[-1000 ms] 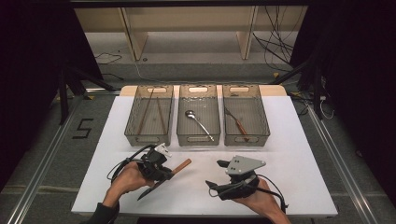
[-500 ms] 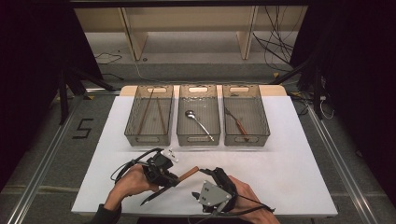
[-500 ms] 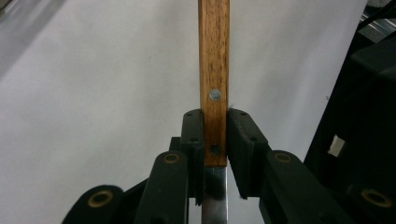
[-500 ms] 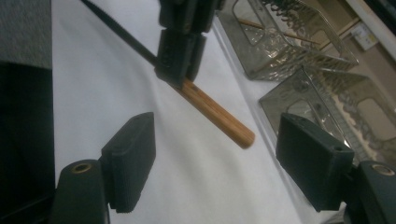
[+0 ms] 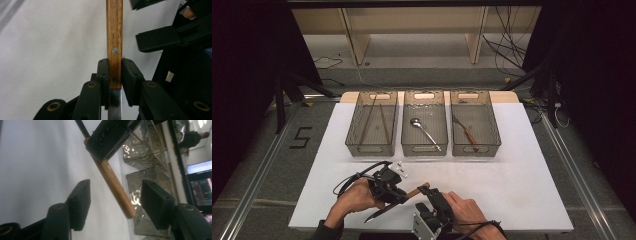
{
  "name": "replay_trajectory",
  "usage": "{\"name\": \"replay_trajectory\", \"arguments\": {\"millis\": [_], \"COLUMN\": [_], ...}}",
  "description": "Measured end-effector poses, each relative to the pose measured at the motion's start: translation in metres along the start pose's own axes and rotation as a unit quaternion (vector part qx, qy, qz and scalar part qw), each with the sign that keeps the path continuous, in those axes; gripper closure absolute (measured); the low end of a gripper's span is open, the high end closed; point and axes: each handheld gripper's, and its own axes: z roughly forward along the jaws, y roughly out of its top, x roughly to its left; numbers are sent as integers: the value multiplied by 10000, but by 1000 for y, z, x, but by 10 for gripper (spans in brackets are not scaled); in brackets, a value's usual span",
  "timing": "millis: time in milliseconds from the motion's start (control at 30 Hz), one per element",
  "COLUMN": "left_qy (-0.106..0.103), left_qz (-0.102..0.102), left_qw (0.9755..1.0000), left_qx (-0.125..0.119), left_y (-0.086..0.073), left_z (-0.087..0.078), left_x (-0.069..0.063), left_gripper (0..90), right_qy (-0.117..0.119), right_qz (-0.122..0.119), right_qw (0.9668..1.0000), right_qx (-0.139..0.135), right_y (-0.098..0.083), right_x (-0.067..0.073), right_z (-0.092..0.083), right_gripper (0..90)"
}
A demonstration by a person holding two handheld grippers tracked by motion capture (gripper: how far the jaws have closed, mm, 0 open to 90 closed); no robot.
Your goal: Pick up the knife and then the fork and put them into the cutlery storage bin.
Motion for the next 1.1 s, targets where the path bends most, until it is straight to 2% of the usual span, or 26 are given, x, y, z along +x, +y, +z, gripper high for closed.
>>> {"name": "replay_trajectory", "arguments": {"millis": [67,433,533,867,1100], "left_qy": [-44,-192,-222,-278,-363], "left_qz": [16,120,100,114,17], "left_qw": [10000,9997,9997,9995,9993], "left_qx": [-8,13,0,83,91], "left_y": [1,3,4,5,4], "left_z": [-1,-1,0,1,1], "left_x": [-2,-9,-10,-11,-9], "left_gripper": [763,763,763,763,762], "right_qy": [-89,-205,-229,-366,-397], "right_qz": [-127,-752,-840,-1190,-1520], "right_qw": [9999,9969,9962,9922,9875], "right_qx": [10,47,43,77,73], "right_y": [1,3,3,3,2], "right_x": [2,10,12,17,23], "right_z": [2,8,8,9,11], "right_gripper": [455,593,626,730,792]}}
